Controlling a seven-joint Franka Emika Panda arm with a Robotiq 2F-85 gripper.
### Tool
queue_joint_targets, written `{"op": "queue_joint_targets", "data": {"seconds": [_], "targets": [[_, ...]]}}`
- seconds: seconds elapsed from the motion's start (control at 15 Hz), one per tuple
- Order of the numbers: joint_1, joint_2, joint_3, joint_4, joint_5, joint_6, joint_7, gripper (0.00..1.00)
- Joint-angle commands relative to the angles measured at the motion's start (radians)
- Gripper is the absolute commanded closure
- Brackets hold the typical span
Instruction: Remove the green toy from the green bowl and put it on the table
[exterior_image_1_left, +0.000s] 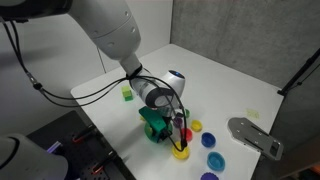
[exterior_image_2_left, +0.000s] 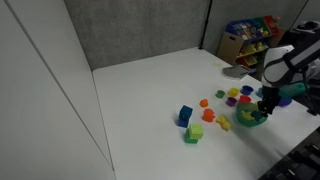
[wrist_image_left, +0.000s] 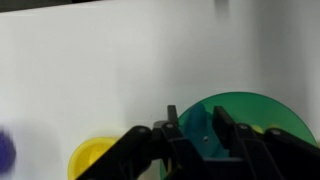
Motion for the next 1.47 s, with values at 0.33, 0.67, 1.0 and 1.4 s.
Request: {"op": "queue_joint_targets", "data": {"seconds": [0.33, 0.67, 1.0, 1.4], "targets": [[-0.010, -0.020, 0.008, 0.021, -0.023, -0.040, 0.018, 0.97], [0.007, -0.092, 0.014, 0.027, -0.030, -0.122, 0.027, 0.96], [0.041, -0.174, 0.032, 0.064, -0.040, -0.202, 0.047, 0.96], [0.119, -0.116, 0.070, 0.187, -0.102, -0.192, 0.150, 0.96]]}}
